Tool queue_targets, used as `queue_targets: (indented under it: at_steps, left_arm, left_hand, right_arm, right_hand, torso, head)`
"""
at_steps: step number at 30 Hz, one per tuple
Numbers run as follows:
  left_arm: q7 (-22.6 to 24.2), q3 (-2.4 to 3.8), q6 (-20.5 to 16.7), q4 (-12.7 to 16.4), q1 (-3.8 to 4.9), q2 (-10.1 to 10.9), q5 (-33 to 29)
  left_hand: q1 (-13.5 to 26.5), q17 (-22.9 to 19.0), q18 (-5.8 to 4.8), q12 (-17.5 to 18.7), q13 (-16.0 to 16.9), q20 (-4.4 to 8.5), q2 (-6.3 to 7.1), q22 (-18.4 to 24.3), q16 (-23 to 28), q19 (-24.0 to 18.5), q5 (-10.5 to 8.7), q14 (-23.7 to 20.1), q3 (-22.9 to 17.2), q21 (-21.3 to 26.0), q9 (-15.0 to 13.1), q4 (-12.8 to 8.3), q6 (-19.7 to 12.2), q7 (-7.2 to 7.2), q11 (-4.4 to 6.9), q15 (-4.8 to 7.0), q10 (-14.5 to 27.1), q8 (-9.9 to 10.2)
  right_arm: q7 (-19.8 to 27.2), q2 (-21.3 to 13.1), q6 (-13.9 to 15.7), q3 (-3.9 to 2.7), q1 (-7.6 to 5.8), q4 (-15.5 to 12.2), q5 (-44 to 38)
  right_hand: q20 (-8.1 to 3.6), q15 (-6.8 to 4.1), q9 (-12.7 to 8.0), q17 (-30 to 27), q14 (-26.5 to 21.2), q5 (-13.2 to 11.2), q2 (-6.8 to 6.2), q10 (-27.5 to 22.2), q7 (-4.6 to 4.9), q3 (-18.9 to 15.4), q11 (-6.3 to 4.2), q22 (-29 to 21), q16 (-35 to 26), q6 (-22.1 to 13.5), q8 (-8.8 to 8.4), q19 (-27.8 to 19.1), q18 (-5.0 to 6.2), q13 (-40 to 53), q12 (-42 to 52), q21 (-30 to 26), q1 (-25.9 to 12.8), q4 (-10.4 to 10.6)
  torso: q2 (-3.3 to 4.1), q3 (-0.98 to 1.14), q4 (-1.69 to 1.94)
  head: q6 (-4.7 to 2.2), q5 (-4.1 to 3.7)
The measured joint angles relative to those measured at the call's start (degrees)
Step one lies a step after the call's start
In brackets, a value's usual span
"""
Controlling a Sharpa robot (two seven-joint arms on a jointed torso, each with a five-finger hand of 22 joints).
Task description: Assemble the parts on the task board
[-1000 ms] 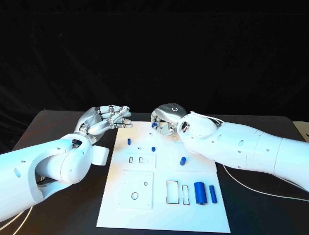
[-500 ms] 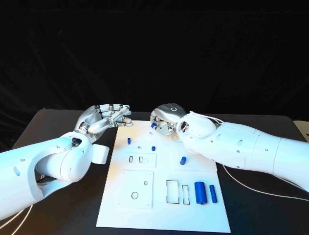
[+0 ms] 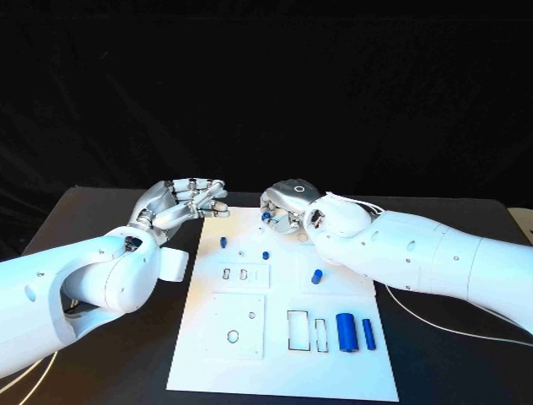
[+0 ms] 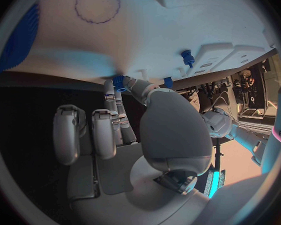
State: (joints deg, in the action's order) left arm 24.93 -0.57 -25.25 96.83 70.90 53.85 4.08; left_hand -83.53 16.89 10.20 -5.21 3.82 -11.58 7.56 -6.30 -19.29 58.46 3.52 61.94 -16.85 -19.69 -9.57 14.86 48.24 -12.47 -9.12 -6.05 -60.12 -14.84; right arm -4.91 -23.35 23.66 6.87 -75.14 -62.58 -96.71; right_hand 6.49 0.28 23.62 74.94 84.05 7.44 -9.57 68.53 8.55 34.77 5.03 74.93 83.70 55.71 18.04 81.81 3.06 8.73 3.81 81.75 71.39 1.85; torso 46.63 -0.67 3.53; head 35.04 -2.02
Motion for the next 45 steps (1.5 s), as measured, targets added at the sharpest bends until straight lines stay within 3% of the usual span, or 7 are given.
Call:
queue_targets:
  at_steps: [8, 19, 26, 30, 32, 36, 45]
  left_arm:
    - [-0.06, 0.00, 0.07, -0.05, 0.01, 0.02, 0.00]
    - [-0.16, -0.01, 0.17, -0.12, 0.03, 0.64, 0.00]
    - [-0.21, -0.01, 0.26, -0.12, 0.04, 1.01, 0.01]
    - [-0.23, -0.01, 0.37, -0.21, 0.04, 0.96, 0.00]
    - [-0.24, -0.01, 0.43, -0.28, 0.04, 0.90, 0.00]
    - [-0.26, -0.01, 0.56, -0.33, 0.04, 0.78, 0.00]
    - [-0.30, -0.02, 0.78, -0.46, 0.04, 0.65, 0.00]
  left_hand:
    - [0.00, 0.07, 0.00, 0.21, 0.00, 0.00, 0.00, 0.00, 0.00, 0.00, 0.00, 0.00, -0.17, 0.00, 0.00, -0.16, -0.21, 0.21, -0.21, 0.00, 0.22, 0.00]
    - [0.00, 0.06, 0.00, 0.21, 0.00, 0.00, 0.00, 0.00, 0.00, 0.00, 0.00, 0.00, -0.16, 0.00, 0.00, -0.16, -0.21, 0.21, -0.21, 0.00, 0.22, 0.00]
    - [0.00, 0.13, 0.00, 0.21, 0.00, 0.00, 0.00, 0.00, 0.00, 0.00, 0.00, 0.00, -0.16, 0.00, 0.00, -0.16, -0.21, 0.21, -0.21, 0.00, 0.22, 0.00]
    - [0.00, 0.13, 0.00, 0.21, 0.00, 0.00, 0.00, 0.00, 0.00, 0.00, 0.00, 0.00, -0.16, 0.00, 0.00, -0.16, -0.21, 0.21, -0.21, 0.00, 0.22, 0.00]
    - [0.00, 0.13, -0.01, 0.21, 0.00, 0.00, 0.00, 0.00, 0.00, 0.00, 0.00, 0.00, -0.16, 0.00, 0.00, -0.16, -0.21, 0.21, -0.21, 0.00, 0.22, 0.00]
    - [0.00, 0.13, -0.01, 0.21, 0.00, 0.00, 0.00, 0.00, 0.00, 0.00, 0.00, 0.00, -0.16, 0.00, 0.00, -0.16, -0.21, 0.21, -0.21, 0.00, 0.22, 0.00]
    - [0.00, 0.18, 0.00, 0.21, 0.00, 0.00, 0.00, 0.06, 0.00, 0.00, 0.00, 0.00, -0.16, 0.00, -0.01, -0.16, -0.21, 0.21, -0.21, 0.00, 0.22, 0.00]
  right_arm:
    - [-0.30, -0.84, 0.24, -0.03, -0.10, -0.86, 0.00]
    - [-1.02, -10.04, 1.60, -0.77, -1.60, -11.09, 0.37]
    - [-1.13, -18.11, 1.33, -1.49, -2.96, -17.69, 4.18]
    - [-1.34, -21.29, -0.54, -1.64, -3.44, -18.99, 7.71]
    - [-1.63, -22.26, -2.19, -1.66, -3.53, -19.13, 9.49]
    - [-2.21, -22.86, -5.11, -1.67, -3.55, -18.99, 11.89]
    - [-3.08, -21.87, -8.81, -1.57, -3.04, -16.82, 14.63]
  right_hand:
    - [1.07, 0.85, -0.84, -2.82, -0.12, -1.55, -2.63, -5.28, 0.88, -1.64, 1.02, -2.04, -0.89, -5.26, -3.91, -2.77, 0.00, -1.03, -0.10, -3.10, -1.93, 1.27]
    - [1.09, 0.85, -0.56, -2.90, -0.12, -1.39, -3.58, -5.10, 0.87, -4.39, 0.87, -1.72, -0.89, -5.36, -4.42, -2.76, 0.00, -0.88, 1.10, -3.10, -2.59, 2.60]
    - [0.24, 0.82, -0.11, -0.64, -0.10, -0.65, -3.68, 1.49, 0.76, -5.08, 0.03, 0.02, 0.16, -3.79, -4.76, -0.80, 0.01, 0.50, 4.19, -1.19, -1.56, 2.97]
    - [-0.75, -0.87, 0.25, 0.02, -0.09, 0.25, -4.47, 9.24, 0.02, -6.67, -1.69, 0.02, 0.79, -3.10, -4.98, 0.60, 0.01, 4.60, 9.96, 0.09, -0.78, 3.25]
    - [-1.58, -1.46, 1.49, 0.02, 0.01, 1.65, -4.53, 6.41, -0.92, -10.68, -2.17, 0.02, 1.79, -4.74, -4.49, 1.43, 0.01, 20.06, 24.81, 0.98, 0.38, 3.76]
    - [-1.15, -1.19, 3.29, 0.02, -0.12, 2.45, -3.65, 5.72, -0.03, -14.66, -1.51, 0.02, 3.34, -7.06, -2.69, 2.21, 0.01, 51.89, 56.61, 2.01, 1.26, 6.64]
    - [-0.72, -0.79, 4.19, 0.01, -0.12, 2.67, -2.96, 8.92, 0.40, -17.59, -0.84, 0.01, 3.46, -8.79, -1.46, 2.20, -0.93, 64.58, 69.45, 3.58, 2.54, 8.98]
  torso:
    - [0.01, 0.03, -0.04]
    - [-0.09, 0.11, -0.53]
    - [-0.18, 0.19, -0.85]
    - [-0.27, 0.26, -1.10]
    - [-0.30, 0.30, -1.27]
    - [-0.31, 0.37, -1.47]
    - [-0.31, 0.40, -1.41]
  head:
    - [-0.18, 0.08]
    - [-0.59, 0.40]
    - [-0.87, 0.35]
    - [-0.93, 0.27]
    - [-0.94, 0.27]
    - [-0.88, 0.27]
    - [-0.57, -0.01]
